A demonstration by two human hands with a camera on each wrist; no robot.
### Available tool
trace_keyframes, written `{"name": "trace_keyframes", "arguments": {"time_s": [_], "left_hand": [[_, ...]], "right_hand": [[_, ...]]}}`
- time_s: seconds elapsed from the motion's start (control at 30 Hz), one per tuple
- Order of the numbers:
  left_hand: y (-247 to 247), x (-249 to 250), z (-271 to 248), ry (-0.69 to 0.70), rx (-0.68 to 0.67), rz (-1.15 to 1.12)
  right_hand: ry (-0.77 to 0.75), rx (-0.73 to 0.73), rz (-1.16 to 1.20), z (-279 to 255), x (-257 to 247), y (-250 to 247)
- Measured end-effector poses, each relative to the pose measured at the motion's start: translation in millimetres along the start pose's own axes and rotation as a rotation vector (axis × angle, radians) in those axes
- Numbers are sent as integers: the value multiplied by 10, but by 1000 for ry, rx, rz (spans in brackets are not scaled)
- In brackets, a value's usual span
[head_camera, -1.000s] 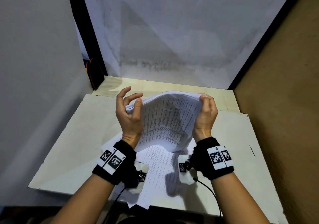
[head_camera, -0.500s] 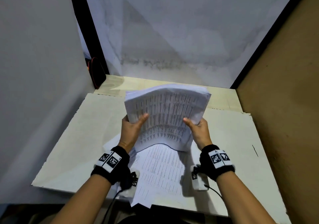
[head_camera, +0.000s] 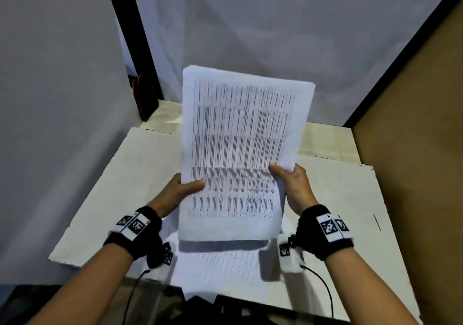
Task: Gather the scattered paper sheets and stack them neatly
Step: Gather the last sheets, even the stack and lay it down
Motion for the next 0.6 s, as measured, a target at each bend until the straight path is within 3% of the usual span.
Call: {"name": "trace_keyframes", "arguments": {"time_s": [0.07, 0.17, 0.23, 0.33, 0.4, 0.5, 0.6], "left_hand": [[-72, 9, 28, -29, -42, 22], [-104, -21, 59, -31, 40, 109], [-137, -127, 39, -20, 112, 179], [-297, -403, -88, -58, 242, 190], [-435, -550, -212, -100, 337, 204], [-655, -731, -410, -150, 412, 235], [-821, -883, -566, -221, 444, 218]], "right_hand": [[-4, -6, -1, 47, -74, 80], [18, -17, -65, 134, -39, 186], [53, -103, -105, 169, 86, 234], [250, -159, -250, 216, 441, 140], [384, -65, -423, 264, 726, -128], [542, 119, -866, 260, 1105, -684], [629, 317, -926, 191, 1234, -889]]}}
Point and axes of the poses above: each hand's wrist, its own z-axis towards the middle knuckle, its own y-axis out of the palm, x = y × z, the point moved 2 cm from there along z, towards the middle knuckle, and after that the axes turned 2 degrees about x, right-handed, at the moved point
